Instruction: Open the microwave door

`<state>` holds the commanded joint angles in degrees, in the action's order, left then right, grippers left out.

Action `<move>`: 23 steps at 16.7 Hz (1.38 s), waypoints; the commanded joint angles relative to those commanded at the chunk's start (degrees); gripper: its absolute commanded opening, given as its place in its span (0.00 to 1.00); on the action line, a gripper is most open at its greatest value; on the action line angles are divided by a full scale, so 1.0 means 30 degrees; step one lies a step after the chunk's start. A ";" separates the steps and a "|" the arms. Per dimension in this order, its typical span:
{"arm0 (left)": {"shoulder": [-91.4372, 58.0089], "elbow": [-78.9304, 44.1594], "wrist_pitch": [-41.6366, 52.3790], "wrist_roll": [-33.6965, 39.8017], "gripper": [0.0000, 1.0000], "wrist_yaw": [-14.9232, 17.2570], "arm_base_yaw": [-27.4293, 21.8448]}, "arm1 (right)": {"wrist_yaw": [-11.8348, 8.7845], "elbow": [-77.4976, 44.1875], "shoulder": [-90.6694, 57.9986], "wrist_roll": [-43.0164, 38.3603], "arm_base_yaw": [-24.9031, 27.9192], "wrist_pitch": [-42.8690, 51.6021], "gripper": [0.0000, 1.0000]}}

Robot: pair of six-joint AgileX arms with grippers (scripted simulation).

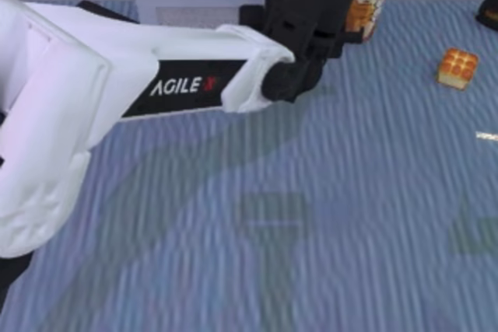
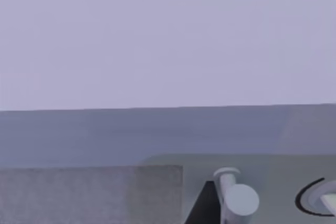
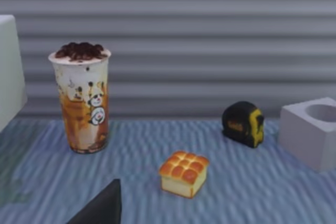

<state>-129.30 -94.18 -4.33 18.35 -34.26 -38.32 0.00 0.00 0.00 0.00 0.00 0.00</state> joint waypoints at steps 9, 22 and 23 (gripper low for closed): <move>-0.0548 -0.1868 0.3143 0.0832 0.00 0.0859 -0.0932 | 0.0000 0.0000 0.0000 0.0000 0.0000 0.0000 1.00; -0.4018 -1.3691 2.0640 0.4497 0.00 0.5319 0.0599 | 0.0000 0.0000 0.0000 0.0000 0.0000 0.0000 1.00; -0.4111 -1.4107 2.1158 0.4630 0.00 0.5507 0.0667 | 0.0000 0.0000 0.0000 0.0000 0.0000 0.0000 1.00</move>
<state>-141.64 -136.50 59.15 32.24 -17.74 -36.32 0.00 0.00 0.00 0.00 0.00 0.00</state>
